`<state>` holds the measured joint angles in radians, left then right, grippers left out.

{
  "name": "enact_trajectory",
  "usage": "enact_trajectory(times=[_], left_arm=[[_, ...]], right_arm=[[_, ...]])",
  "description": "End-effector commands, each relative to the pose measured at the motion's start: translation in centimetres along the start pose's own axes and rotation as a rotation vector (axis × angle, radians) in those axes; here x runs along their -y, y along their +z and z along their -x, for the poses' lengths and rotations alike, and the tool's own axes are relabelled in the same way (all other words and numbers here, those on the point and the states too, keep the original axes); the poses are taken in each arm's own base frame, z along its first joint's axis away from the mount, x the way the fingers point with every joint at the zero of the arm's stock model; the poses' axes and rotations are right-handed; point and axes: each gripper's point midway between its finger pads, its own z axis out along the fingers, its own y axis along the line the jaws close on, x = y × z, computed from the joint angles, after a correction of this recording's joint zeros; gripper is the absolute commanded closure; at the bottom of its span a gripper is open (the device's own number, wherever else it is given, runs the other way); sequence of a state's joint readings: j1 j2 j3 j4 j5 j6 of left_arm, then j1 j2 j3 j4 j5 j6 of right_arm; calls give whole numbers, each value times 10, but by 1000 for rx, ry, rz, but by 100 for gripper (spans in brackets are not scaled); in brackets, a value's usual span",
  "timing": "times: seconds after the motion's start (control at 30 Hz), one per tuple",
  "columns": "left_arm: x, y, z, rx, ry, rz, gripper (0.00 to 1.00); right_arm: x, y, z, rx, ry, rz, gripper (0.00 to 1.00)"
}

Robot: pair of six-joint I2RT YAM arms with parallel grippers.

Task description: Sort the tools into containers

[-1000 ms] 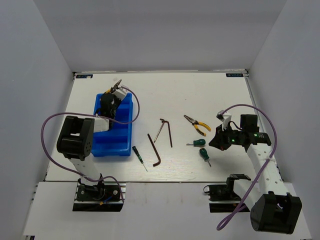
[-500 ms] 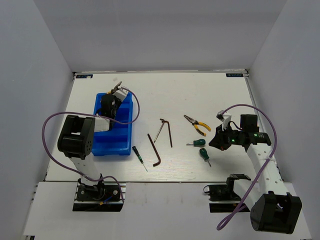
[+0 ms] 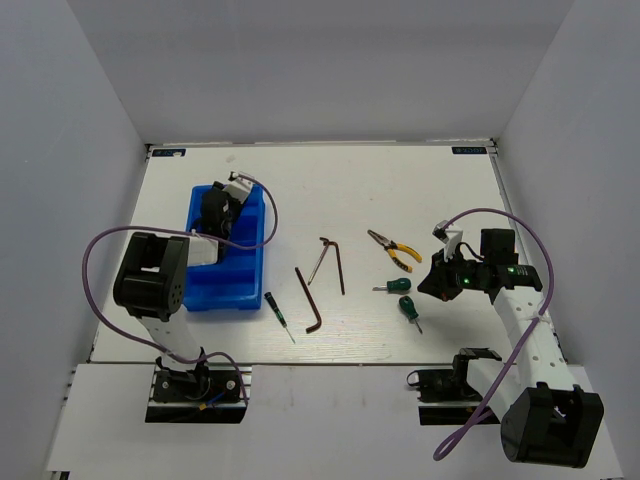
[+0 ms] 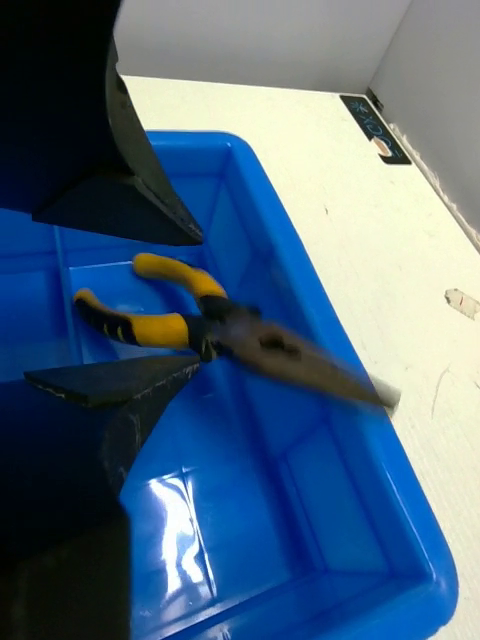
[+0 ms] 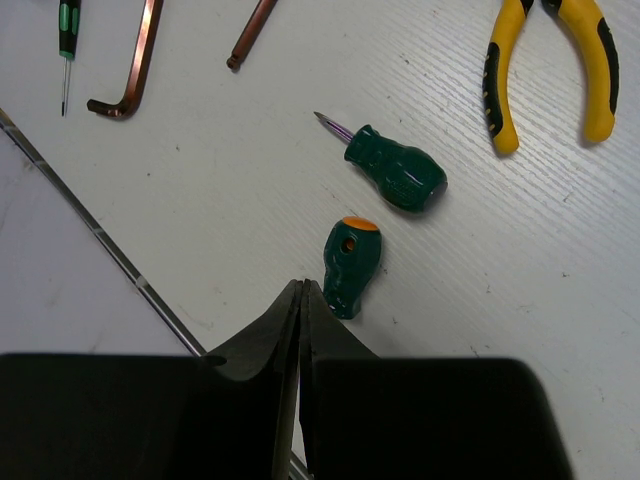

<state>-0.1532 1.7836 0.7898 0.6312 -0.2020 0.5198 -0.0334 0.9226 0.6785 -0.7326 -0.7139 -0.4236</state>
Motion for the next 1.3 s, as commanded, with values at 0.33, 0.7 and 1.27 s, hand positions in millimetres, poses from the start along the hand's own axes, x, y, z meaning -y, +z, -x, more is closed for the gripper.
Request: enact_trajectory(times=[0.33,0.7,1.27], left_arm=[[-46,-60,89,217,-162,57,50],[59,-136,148,-36,-524,-684,64],[7,-245,123,275,-481,-441,8]], right_arm=[[-3,-7,17,39,-38,2,89],[21,5,11,-11,-35,-53,100],[148,80,70,-298,-224,-96,58]])
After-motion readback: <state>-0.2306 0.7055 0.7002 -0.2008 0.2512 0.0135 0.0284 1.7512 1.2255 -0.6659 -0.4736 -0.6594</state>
